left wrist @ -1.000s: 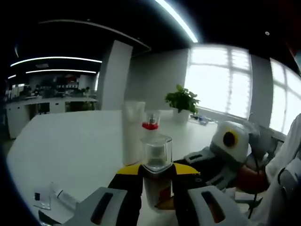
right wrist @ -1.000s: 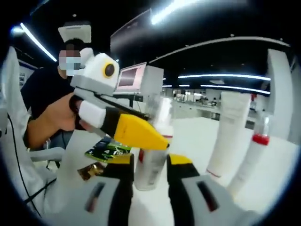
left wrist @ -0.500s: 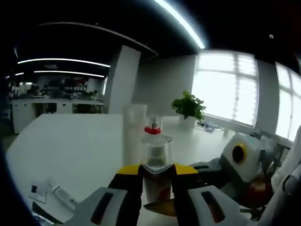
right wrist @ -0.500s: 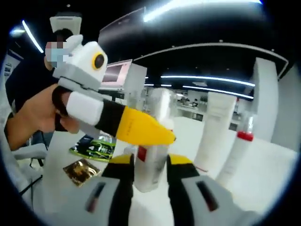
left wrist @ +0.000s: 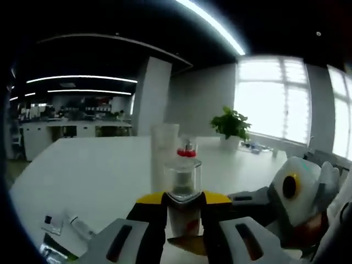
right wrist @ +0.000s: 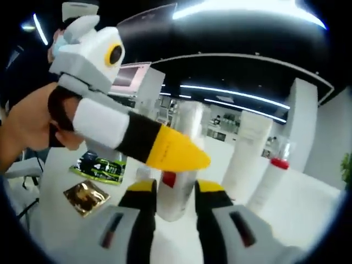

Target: Arrange the skincare products in the storage area until every visible bottle or jar stands upright without overlapping.

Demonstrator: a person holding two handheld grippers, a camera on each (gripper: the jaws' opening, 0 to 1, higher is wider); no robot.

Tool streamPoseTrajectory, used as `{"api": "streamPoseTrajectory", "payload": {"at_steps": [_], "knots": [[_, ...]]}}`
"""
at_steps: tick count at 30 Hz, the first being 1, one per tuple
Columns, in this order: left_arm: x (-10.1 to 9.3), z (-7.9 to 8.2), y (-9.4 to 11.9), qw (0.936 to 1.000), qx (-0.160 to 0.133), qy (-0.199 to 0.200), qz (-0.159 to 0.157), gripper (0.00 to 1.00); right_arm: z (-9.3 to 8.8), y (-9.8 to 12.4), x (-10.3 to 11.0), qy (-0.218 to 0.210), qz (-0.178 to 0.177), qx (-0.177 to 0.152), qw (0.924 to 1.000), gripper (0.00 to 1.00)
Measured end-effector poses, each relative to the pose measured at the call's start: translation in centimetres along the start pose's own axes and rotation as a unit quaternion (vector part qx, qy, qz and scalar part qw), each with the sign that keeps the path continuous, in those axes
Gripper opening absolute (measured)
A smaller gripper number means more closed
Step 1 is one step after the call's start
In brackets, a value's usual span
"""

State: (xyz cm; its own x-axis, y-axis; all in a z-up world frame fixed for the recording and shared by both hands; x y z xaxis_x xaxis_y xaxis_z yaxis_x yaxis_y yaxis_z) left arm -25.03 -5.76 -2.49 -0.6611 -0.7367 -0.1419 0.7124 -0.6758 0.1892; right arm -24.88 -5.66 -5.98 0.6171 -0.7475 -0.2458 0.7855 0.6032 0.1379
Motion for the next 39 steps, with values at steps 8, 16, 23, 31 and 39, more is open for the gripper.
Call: {"api": "streamPoseTrajectory", "payload": {"at_steps": [8,16,23,31,39], "knots": [[-0.2,-0.3,-0.1,0.9997,0.007,-0.018,0.015,0.23,-0.3,-0.1,-0.1,-0.022,0.007,0.000,0.9997,0.25],[-0.3,0.0,-0.1,0.9997,0.005,-0.025,0.004,0.24,-0.1,0.1,-0.3,-0.075,0.053,-0.026,0.9954,0.24],[-0.7,0.3,-0.1,0.9993,0.000,-0.034,-0.013,0.24,0.1,0.4,-0.5,-0.109,0.087,-0.052,0.9889,0.23],[-0.7,0.2,0.2,0.9992,-0.001,-0.018,-0.036,0.24,0.1,0.5,-1.1,-0.124,0.099,-0.064,0.9853,0.23],[-0.3,0.3,1.0,0.9990,-0.007,-0.002,-0.044,0.28,-0.7,0.6,-2.3,-0.132,0.094,-0.063,0.9848,0.23]]}}
Point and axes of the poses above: the point that each gripper's makers call its tool centre point, and the gripper's own axes: y roughly backward along the fingers, x roughly to its left, z roughly out of its top, the point moved 1 cm from there along y, roughly backward along the fingers, and after that the axes turned 3 degrees about -y, right-handed, at the moved point
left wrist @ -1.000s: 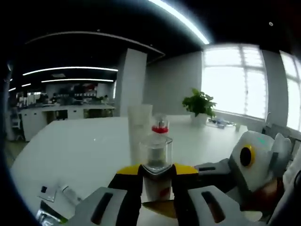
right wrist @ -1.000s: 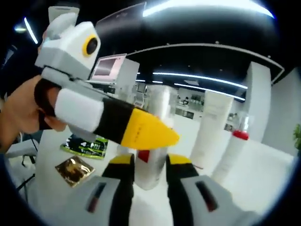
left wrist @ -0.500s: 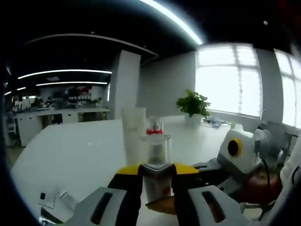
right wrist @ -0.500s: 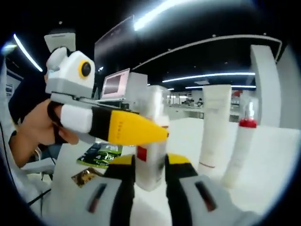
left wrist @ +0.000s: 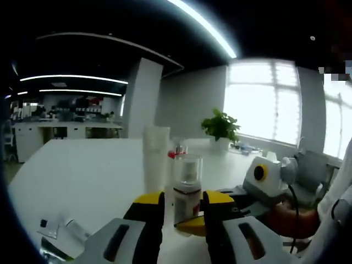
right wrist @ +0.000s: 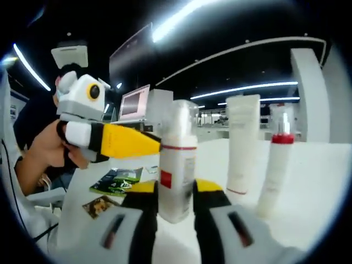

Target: Arrange the skincare products in the storage area until every visible bottle or jar stands upright without overlapping.

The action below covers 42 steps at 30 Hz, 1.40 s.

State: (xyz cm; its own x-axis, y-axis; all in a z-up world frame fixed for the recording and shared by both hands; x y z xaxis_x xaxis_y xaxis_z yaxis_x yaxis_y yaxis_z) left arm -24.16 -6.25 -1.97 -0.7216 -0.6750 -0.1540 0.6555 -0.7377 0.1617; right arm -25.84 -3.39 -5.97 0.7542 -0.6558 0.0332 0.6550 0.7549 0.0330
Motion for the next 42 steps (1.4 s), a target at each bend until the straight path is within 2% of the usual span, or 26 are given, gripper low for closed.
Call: {"api": "streamPoseTrajectory", "payload": {"at_steps": [11,17,22,34,42], "knots": [[1.2,-0.9,0.8,0.9998,0.001,0.016,0.007,0.28,-1.0,0.7,-1.2,0.006,-0.013,0.020,0.9997,0.23],[0.4,-1.1,0.1,0.9998,0.007,0.016,-0.010,0.28,-0.8,1.0,-0.6,0.018,-0.007,0.020,0.9996,0.23],[-0.4,-0.6,-0.3,0.9995,-0.003,0.017,-0.028,0.28,-0.7,0.9,0.1,0.031,0.004,0.022,0.9993,0.23],[-1.7,0.1,-0.4,0.9980,-0.014,0.022,-0.058,0.26,-1.0,0.7,0.6,0.048,0.012,0.033,0.9982,0.24],[-2.4,-0.1,-0.3,0.9970,-0.009,0.025,-0.073,0.25,-1.4,0.7,0.6,0.051,0.012,0.045,0.9976,0.24]]}}
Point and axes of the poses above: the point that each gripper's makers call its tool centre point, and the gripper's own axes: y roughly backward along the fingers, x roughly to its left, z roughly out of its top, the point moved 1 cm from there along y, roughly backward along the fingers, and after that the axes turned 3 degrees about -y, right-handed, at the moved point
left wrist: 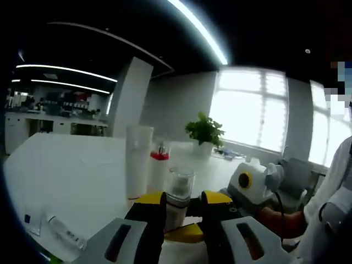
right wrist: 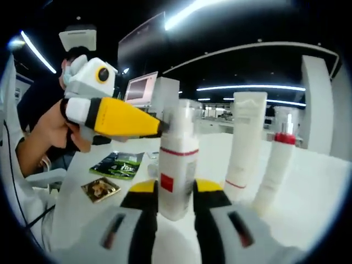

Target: Arrange the skincare products in the storage area until every visible bottle or jar stands upright without overlapping.

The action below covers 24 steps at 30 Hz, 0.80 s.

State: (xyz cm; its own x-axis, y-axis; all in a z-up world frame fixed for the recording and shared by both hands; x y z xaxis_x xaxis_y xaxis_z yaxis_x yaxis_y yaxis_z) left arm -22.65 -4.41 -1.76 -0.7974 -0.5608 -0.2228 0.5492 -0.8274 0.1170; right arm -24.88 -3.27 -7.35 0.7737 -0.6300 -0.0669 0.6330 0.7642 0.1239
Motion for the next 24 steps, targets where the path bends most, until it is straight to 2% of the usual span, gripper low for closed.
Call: {"api": "streamPoseTrajectory", "payload": {"at_steps": [8,13,22,24], "knots": [[-0.5,-0.6,-0.3,0.9999,0.011,-0.002,-0.011,0.24,-0.7,0.0,-0.1,-0.001,-0.001,0.017,0.9999,0.23],[-0.1,-1.6,-0.5,0.9994,0.031,-0.013,-0.003,0.25,-0.8,0.0,-0.3,-0.005,-0.004,0.021,0.9998,0.23],[0.5,-1.2,0.2,0.9997,0.024,-0.010,0.003,0.25,-1.1,0.2,-1.0,-0.005,-0.018,0.031,0.9993,0.23],[0.9,-1.0,0.5,0.9998,0.014,-0.011,0.010,0.26,-1.2,0.3,-1.3,-0.005,-0.025,0.035,0.9991,0.23]]}}
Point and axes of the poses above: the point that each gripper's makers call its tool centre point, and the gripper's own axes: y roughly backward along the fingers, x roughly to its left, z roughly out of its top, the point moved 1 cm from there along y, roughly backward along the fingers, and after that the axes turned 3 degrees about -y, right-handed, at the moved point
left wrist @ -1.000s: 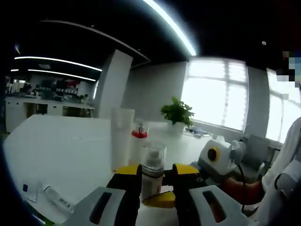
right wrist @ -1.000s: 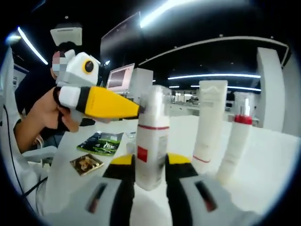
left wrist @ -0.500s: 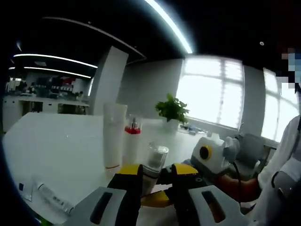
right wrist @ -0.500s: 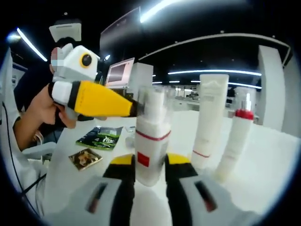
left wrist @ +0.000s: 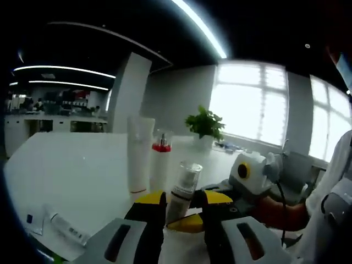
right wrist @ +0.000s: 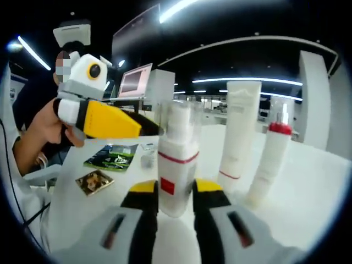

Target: Arrange the skincare products in the storage area until every visible bottle or jar stands upright without overlapping.

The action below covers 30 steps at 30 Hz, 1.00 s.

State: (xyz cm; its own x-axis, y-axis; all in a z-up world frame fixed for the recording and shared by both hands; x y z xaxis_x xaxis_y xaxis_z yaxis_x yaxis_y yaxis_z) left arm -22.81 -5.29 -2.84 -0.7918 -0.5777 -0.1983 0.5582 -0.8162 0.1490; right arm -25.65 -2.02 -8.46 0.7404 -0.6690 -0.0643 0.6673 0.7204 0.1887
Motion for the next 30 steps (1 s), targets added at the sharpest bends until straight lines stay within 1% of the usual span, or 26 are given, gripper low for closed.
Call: {"api": "streamPoseTrajectory", "payload": {"at_steps": [2,5,11,20,23,30], "knots": [[0.6,0.3,0.6,0.9998,-0.013,-0.007,0.010,0.27,-0.2,0.1,-0.5,-0.005,-0.008,0.003,0.9999,0.23],[1.7,0.4,1.4,0.9992,-0.023,-0.013,0.028,0.32,-0.5,0.2,-1.1,-0.014,-0.018,0.008,0.9997,0.23],[3.3,0.0,3.0,0.9982,-0.028,-0.006,0.052,0.37,-1.0,0.3,-1.9,-0.025,-0.037,0.022,0.9988,0.23],[4.9,-0.5,4.9,0.9964,-0.036,0.003,0.077,0.41,-1.7,0.4,-2.6,-0.029,-0.058,0.041,0.9971,0.23],[5.3,-0.7,5.4,0.9956,-0.038,0.004,0.085,0.44,-1.9,0.4,-3.0,-0.031,-0.064,0.045,0.9964,0.23],[6.2,-1.3,7.0,0.9939,-0.041,0.007,0.102,0.45,-2.1,0.6,-3.3,-0.029,-0.074,0.045,0.9958,0.23]]}}
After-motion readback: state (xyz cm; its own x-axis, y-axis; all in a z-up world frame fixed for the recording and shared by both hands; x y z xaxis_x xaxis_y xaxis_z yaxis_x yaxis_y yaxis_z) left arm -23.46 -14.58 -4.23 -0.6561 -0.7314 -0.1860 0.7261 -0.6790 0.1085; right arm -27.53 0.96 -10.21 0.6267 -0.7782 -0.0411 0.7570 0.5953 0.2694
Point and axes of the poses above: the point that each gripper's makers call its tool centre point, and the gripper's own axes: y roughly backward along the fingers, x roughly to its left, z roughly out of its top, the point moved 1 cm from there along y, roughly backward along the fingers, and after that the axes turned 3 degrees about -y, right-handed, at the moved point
